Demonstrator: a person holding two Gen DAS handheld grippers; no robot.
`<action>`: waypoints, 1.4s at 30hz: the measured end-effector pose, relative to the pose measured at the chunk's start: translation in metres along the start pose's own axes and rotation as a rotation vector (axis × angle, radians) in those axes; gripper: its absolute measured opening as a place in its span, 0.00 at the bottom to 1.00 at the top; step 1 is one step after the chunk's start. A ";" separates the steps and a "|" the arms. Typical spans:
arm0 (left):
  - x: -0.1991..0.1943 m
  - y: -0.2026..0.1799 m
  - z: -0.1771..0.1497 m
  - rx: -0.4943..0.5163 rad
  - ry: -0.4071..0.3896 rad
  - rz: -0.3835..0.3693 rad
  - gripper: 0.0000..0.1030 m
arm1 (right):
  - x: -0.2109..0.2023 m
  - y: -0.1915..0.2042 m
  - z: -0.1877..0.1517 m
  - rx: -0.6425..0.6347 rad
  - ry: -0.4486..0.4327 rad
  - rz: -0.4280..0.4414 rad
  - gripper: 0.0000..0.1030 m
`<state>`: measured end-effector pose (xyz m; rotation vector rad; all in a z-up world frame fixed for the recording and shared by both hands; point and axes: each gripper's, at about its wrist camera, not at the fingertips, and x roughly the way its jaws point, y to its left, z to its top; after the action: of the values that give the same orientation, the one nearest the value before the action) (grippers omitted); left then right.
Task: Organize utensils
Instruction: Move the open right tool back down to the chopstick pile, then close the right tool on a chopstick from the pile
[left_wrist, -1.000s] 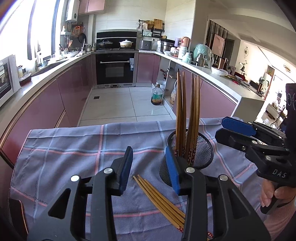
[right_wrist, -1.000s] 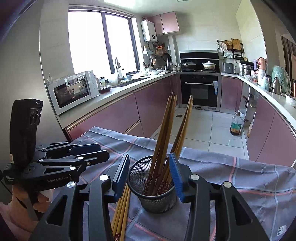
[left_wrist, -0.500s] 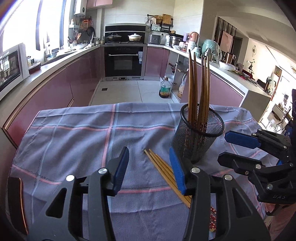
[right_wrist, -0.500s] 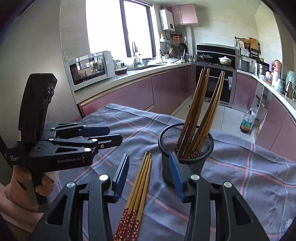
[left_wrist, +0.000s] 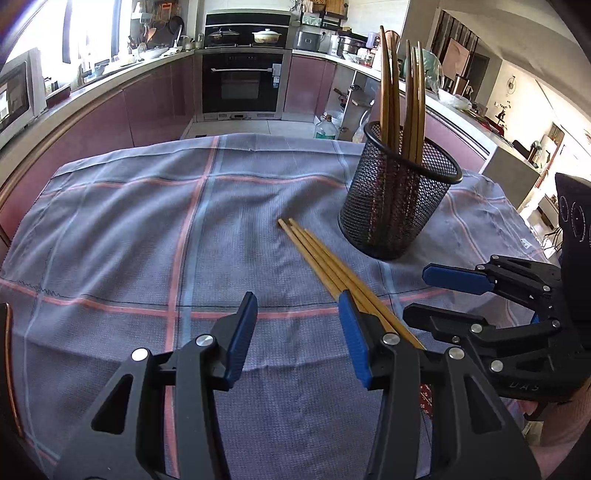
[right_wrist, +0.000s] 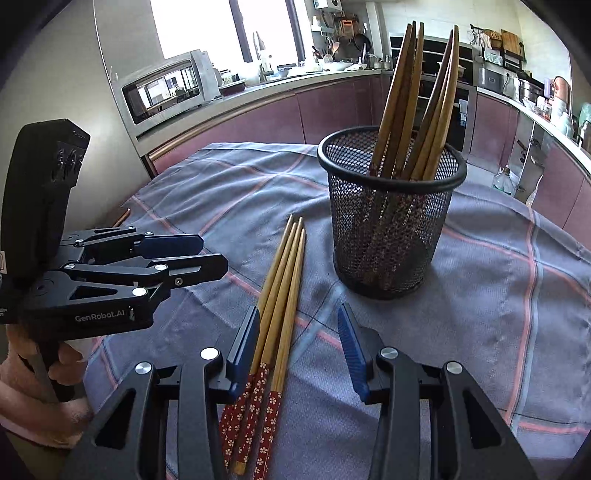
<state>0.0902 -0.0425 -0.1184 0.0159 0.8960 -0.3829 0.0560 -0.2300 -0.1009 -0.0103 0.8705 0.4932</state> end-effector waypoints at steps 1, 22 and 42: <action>0.003 -0.001 -0.001 0.001 0.006 -0.005 0.44 | 0.002 0.000 -0.001 0.001 0.007 -0.001 0.39; 0.038 -0.015 0.002 -0.003 0.070 -0.029 0.44 | 0.009 -0.007 -0.005 0.004 0.036 0.007 0.37; 0.035 -0.011 -0.002 0.041 0.090 -0.011 0.35 | 0.015 -0.006 -0.004 -0.022 0.048 -0.029 0.35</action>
<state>0.1042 -0.0631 -0.1446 0.0666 0.9777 -0.4136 0.0636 -0.2300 -0.1154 -0.0552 0.9106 0.4769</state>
